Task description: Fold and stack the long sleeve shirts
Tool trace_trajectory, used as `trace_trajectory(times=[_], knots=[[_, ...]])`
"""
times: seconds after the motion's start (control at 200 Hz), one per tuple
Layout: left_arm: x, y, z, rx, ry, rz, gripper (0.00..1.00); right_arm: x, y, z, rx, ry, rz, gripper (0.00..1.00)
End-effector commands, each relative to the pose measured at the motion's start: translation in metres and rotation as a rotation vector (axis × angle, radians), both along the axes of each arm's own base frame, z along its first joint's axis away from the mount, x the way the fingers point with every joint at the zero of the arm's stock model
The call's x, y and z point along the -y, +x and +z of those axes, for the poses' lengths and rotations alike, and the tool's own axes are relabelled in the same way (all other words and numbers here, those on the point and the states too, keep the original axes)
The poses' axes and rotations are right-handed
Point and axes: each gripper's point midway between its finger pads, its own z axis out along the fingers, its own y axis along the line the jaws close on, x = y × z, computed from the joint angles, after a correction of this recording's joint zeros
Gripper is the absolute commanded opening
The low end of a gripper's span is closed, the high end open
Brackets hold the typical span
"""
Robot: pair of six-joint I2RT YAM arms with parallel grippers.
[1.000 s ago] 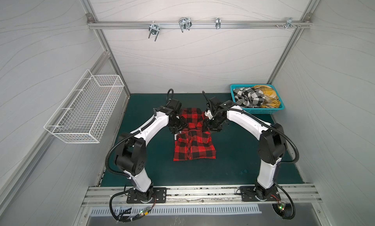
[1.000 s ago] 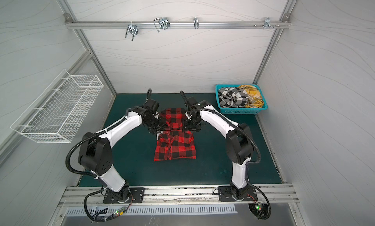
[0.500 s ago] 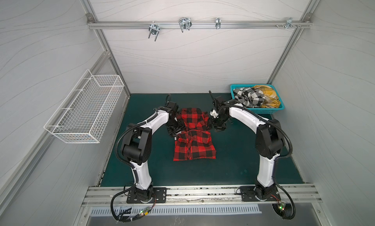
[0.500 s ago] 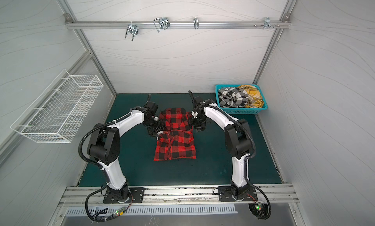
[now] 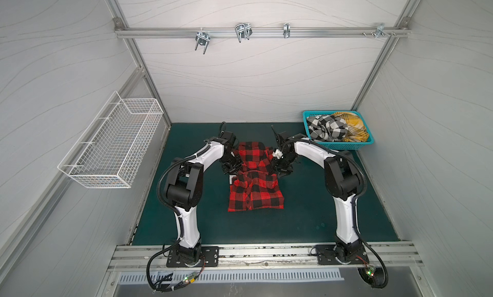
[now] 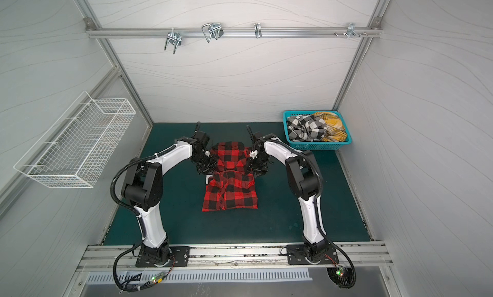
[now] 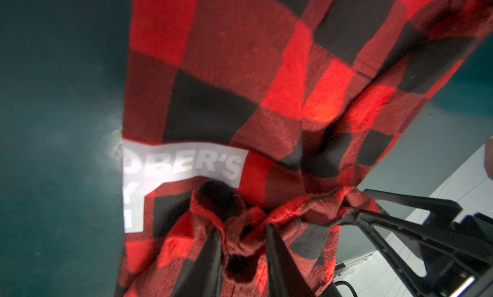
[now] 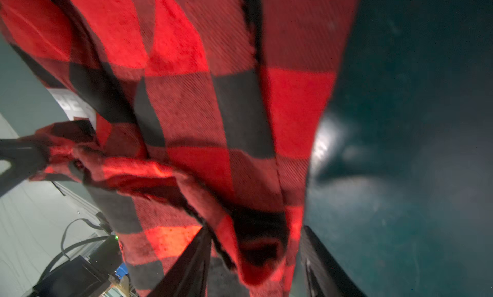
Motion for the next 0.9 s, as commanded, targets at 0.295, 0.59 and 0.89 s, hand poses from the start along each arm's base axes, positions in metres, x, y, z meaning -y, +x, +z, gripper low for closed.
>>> trace_trajectory(times=[0.295,0.59,0.89], knots=[[-0.016,0.002,0.022,0.062,0.094,-0.043,0.00,-0.019,0.001,0.044,0.084,0.045,0.029,0.00],[-0.043,0.003,0.045,0.182,0.222,-0.031,0.00,-0.019,0.010,0.049,0.118,0.032,0.011,0.00],[-0.041,0.027,-0.030,0.021,0.295,-0.071,0.02,-0.003,0.030,-0.012,0.049,-0.057,-0.053,0.06]])
